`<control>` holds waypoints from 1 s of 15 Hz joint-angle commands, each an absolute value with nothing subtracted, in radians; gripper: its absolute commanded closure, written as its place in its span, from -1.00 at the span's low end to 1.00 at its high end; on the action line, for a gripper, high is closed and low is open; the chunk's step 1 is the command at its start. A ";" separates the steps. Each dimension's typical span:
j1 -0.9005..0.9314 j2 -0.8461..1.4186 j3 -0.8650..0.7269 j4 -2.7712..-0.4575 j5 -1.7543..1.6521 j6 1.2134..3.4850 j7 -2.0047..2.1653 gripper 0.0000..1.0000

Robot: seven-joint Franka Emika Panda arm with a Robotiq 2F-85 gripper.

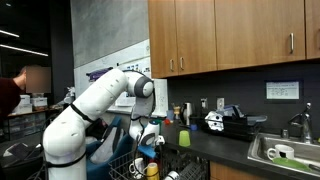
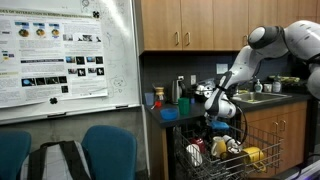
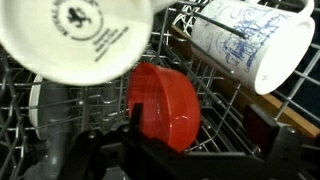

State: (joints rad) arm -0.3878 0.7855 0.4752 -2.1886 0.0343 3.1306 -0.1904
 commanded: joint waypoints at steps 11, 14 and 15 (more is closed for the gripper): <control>-0.390 0.784 0.475 -2.189 0.023 3.130 -0.184 -1.00; -0.388 0.778 0.473 -2.191 0.026 3.130 -0.179 -1.00; -0.385 0.776 0.470 -2.191 0.028 3.130 -0.175 -1.00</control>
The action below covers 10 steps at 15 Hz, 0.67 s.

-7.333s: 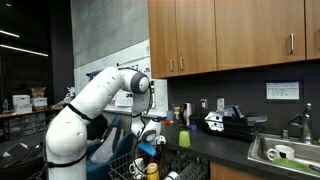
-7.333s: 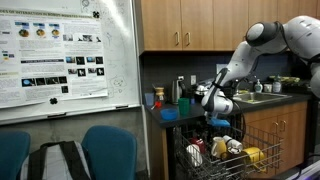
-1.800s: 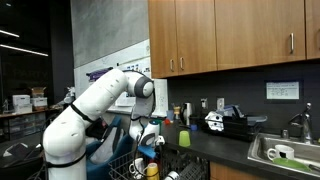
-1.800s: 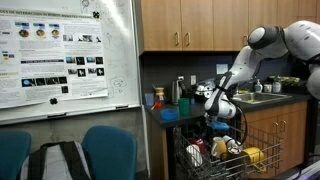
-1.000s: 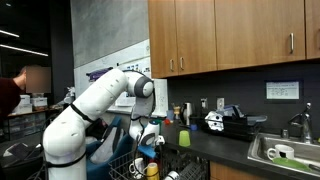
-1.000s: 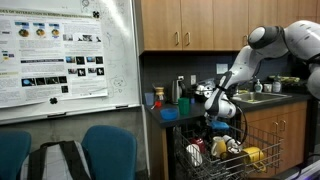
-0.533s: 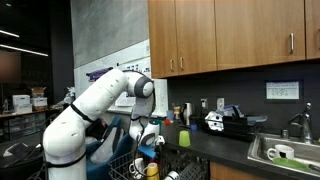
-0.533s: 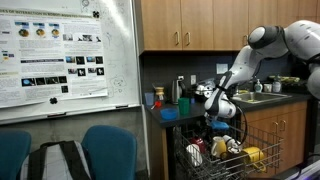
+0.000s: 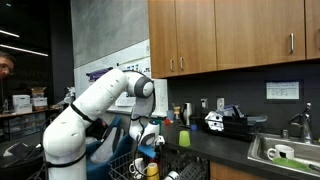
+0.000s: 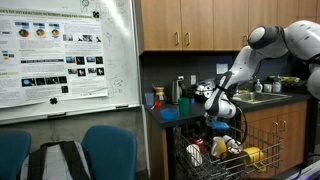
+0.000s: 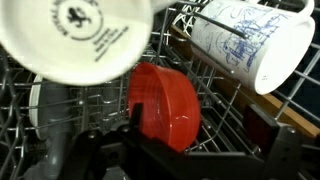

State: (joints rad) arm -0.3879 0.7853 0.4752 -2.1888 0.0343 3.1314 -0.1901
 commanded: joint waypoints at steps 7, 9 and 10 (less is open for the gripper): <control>-0.352 0.765 0.435 -2.192 0.066 3.143 -0.096 -1.00; -0.338 0.761 0.419 -2.189 0.068 3.141 -0.072 -1.00; -0.333 0.760 0.415 -2.188 0.069 3.140 -0.062 -1.00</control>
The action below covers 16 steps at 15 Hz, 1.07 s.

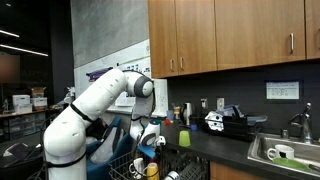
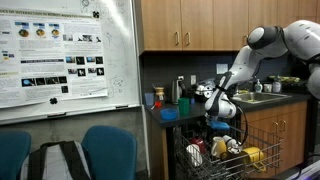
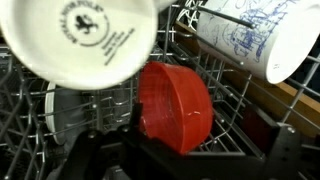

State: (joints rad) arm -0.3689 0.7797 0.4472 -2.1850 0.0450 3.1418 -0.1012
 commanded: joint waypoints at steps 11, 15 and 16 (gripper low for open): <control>-0.347 0.744 0.434 -2.220 0.152 3.154 0.028 -1.00; -0.347 0.749 0.437 -2.227 0.179 3.166 0.046 -1.00; -0.350 0.752 0.442 -2.228 0.182 3.169 0.048 -1.00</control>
